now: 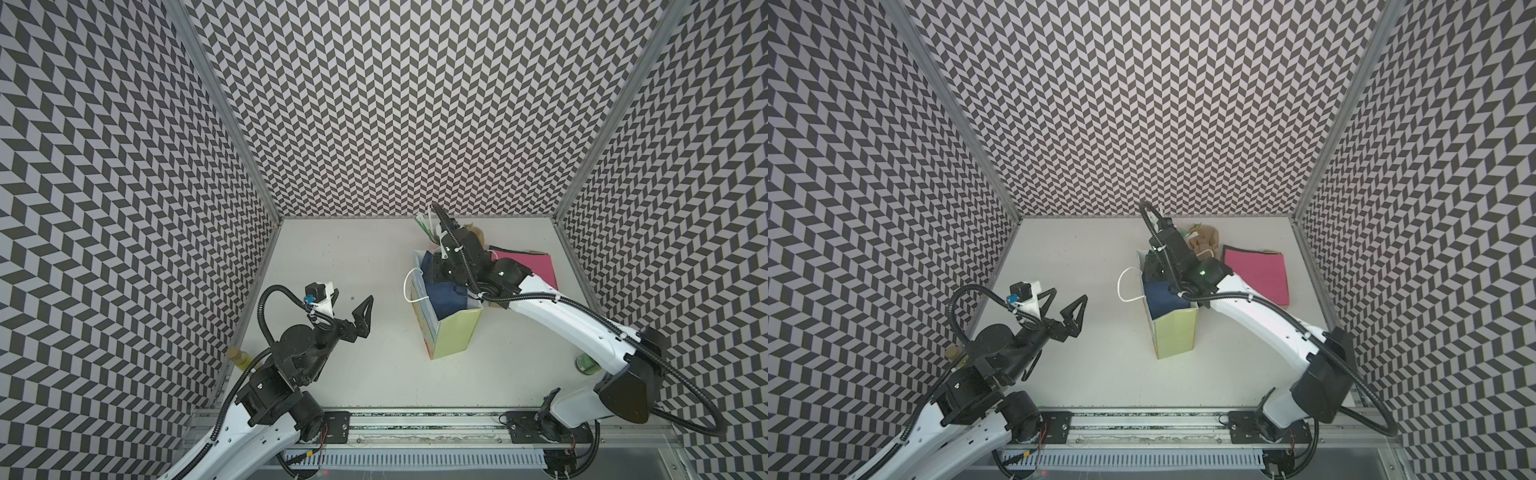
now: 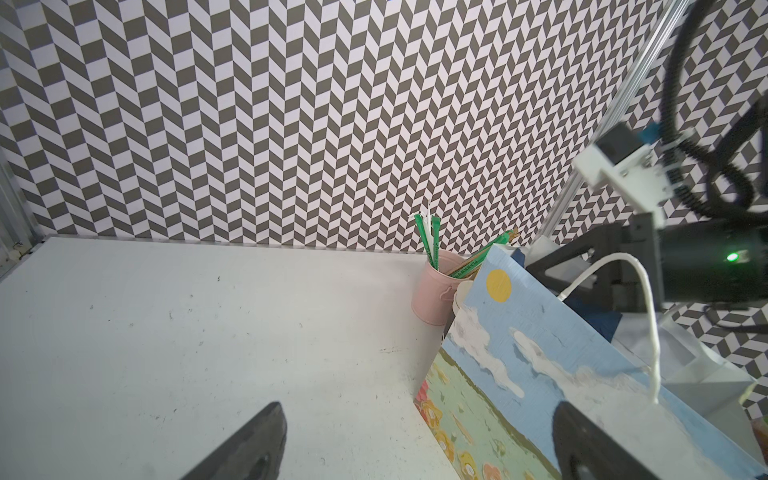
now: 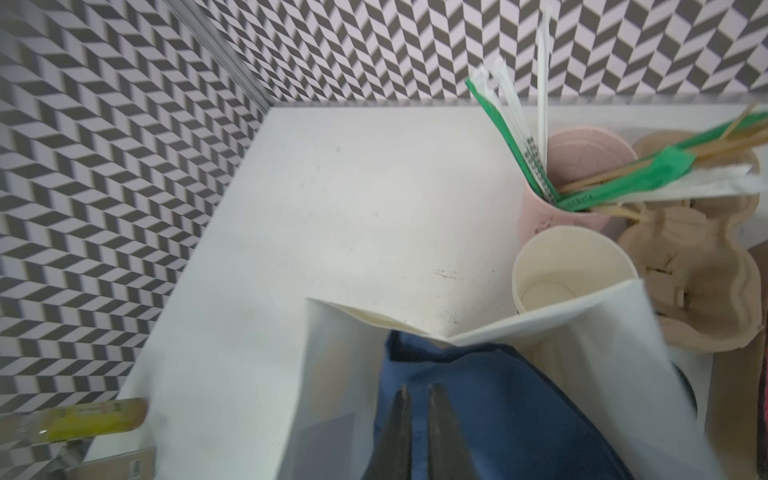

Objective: Pack the takeout coffee

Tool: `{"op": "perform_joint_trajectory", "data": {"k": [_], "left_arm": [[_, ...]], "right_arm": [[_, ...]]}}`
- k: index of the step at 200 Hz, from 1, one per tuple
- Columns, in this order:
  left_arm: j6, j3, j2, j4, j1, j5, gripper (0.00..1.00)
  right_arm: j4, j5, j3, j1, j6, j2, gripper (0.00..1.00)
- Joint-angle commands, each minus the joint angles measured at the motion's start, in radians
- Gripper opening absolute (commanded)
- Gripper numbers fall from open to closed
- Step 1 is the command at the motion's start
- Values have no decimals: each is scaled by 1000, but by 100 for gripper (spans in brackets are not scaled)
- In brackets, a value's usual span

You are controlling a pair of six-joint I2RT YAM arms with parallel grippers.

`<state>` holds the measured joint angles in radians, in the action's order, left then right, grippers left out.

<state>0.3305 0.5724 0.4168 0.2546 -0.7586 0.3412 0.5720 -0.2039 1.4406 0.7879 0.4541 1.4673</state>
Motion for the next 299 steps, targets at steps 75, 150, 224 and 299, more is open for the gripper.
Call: {"op": "perform_joint_trajectory", "data": {"k": [75, 150, 224, 299], "left_arm": [[40, 22, 103, 11, 7, 31, 100], [112, 46, 322, 3, 50, 260, 100], [110, -29, 490, -255, 336, 155, 100], [-1, -163, 620, -584, 496, 256, 100]], "right_arm": [[-75, -281, -52, -30, -98, -345, 98], [-575, -550, -603, -225, -144, -591, 99], [-1050, -624, -1002, -409, -237, -654, 99], [-1438, -453, -1139, -529, -415, -392, 99]]}}
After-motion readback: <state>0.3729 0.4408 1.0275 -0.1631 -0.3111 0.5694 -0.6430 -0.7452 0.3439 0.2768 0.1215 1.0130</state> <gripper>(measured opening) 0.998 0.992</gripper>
